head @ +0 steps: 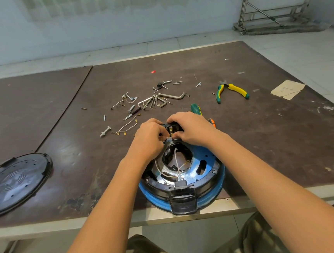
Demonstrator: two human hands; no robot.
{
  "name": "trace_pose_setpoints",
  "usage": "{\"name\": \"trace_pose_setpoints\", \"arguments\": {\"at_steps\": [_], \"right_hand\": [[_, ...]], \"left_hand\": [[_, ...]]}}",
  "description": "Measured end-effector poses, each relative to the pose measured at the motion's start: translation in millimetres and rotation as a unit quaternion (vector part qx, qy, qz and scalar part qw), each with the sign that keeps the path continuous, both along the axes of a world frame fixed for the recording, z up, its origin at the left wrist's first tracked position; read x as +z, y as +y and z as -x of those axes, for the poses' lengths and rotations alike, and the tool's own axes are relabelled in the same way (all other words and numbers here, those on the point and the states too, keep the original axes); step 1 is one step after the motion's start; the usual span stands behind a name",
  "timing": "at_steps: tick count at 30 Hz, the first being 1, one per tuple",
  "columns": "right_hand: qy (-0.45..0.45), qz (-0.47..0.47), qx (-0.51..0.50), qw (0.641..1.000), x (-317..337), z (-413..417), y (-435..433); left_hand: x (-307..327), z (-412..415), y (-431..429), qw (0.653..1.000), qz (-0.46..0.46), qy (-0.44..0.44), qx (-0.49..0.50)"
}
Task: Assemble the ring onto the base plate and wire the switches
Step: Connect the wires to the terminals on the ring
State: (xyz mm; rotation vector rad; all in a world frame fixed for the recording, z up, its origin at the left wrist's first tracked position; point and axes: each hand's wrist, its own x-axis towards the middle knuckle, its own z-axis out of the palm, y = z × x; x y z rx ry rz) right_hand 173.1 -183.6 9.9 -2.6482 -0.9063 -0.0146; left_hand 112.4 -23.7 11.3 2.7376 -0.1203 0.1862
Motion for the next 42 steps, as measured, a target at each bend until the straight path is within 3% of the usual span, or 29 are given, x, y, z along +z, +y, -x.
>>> {"name": "trace_pose_setpoints", "arguments": {"at_steps": [42], "right_hand": [[-0.008, -0.002, -0.018, 1.000, -2.9, -0.6, 4.3]], "left_hand": [[-10.4, -7.9, -3.8, 0.999, -0.050, 0.014, 0.001]]}}
